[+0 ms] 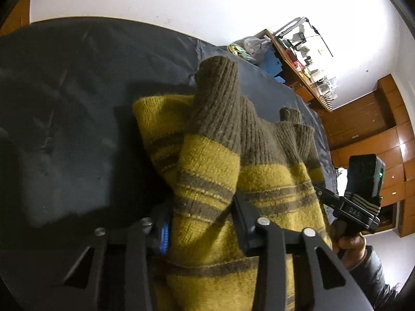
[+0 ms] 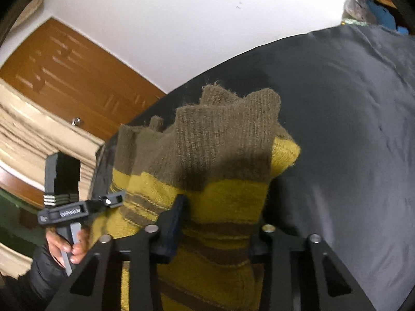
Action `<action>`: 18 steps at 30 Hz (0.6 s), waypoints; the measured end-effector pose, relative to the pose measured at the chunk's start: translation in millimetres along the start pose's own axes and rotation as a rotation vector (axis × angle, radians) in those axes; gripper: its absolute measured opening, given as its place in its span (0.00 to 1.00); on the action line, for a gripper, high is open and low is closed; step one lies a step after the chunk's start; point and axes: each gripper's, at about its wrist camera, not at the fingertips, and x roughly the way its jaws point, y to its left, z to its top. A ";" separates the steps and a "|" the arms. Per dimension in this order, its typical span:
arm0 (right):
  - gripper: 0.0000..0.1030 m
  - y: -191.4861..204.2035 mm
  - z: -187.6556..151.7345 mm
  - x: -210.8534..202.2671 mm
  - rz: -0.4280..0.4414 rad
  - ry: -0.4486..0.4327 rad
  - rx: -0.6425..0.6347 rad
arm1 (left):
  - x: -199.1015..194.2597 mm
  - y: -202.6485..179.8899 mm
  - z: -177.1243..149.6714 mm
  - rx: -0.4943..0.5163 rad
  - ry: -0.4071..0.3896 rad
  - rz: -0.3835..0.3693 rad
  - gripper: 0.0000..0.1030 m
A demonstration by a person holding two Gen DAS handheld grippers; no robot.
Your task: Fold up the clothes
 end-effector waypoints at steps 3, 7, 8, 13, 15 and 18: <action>0.25 -0.6 -4.2 -17.1 0.010 -0.037 0.020 | -11.8 -7.4 -9.7 0.007 0.000 0.007 0.35; 0.23 -0.5 -20.5 -47.6 0.033 -0.078 0.016 | -15.5 -36.0 -26.9 0.050 0.018 0.018 0.35; 0.23 -2.4 -26.3 -56.3 0.034 -0.090 0.021 | -16.5 -42.8 -34.2 0.059 0.026 0.017 0.35; 0.21 -21.2 -54.1 -108.2 0.046 -0.158 0.072 | -1.2 -100.2 -71.8 0.090 0.063 -0.009 0.34; 0.21 -31.1 -68.4 -134.5 0.044 -0.176 0.080 | 11.0 -126.7 -87.4 0.099 0.074 -0.023 0.34; 0.21 -59.3 -93.4 -187.6 0.018 -0.193 0.106 | 29.4 -166.4 -110.8 0.113 0.091 -0.043 0.34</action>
